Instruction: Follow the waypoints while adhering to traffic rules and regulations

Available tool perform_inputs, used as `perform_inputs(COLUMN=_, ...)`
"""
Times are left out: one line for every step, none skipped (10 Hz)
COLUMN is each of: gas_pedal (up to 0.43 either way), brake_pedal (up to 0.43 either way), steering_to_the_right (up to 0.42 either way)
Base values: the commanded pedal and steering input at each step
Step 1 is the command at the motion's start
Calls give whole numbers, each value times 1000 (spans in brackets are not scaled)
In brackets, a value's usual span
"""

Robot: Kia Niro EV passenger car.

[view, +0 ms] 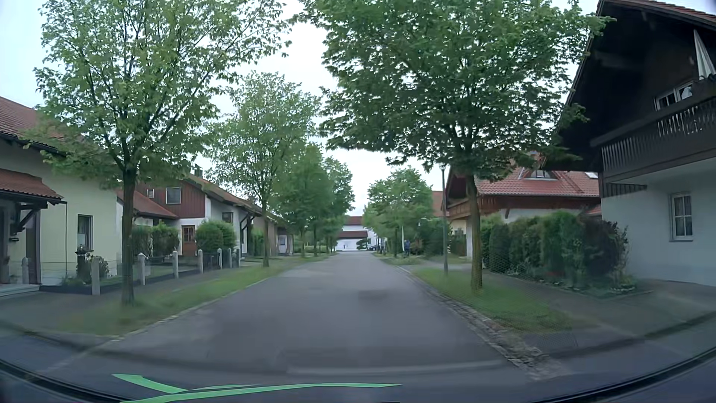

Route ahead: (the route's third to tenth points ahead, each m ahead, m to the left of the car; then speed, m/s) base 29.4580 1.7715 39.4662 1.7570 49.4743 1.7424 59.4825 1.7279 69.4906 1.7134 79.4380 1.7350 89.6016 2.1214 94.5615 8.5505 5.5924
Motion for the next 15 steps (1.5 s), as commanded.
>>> perform_inputs(gas_pedal=79, brake_pedal=0, steering_to_the_right=-8)
perform_inputs(gas_pedal=79, brake_pedal=0, steering_to_the_right=-8)
perform_inputs(gas_pedal=79, brake_pedal=0, steering_to_the_right=-7)
perform_inputs(gas_pedal=79, brake_pedal=0, steering_to_the_right=-8)
perform_inputs(gas_pedal=79, brake_pedal=0, steering_to_the_right=-7)
perform_inputs(gas_pedal=79, brake_pedal=0, steering_to_the_right=-4)
perform_inputs(gas_pedal=79, brake_pedal=0, steering_to_the_right=-4)
perform_inputs(gas_pedal=79, brake_pedal=0, steering_to_the_right=-3)
perform_inputs(gas_pedal=79, brake_pedal=0, steering_to_the_right=-3)
perform_inputs(gas_pedal=79, brake_pedal=0, steering_to_the_right=-2)
perform_inputs(gas_pedal=79, brake_pedal=0, steering_to_the_right=0)
perform_inputs(gas_pedal=79, brake_pedal=0, steering_to_the_right=1)
perform_inputs(gas_pedal=79, brake_pedal=0, steering_to_the_right=0)
perform_inputs(gas_pedal=79, brake_pedal=0, steering_to_the_right=0)
perform_inputs(gas_pedal=79, brake_pedal=0, steering_to_the_right=2)
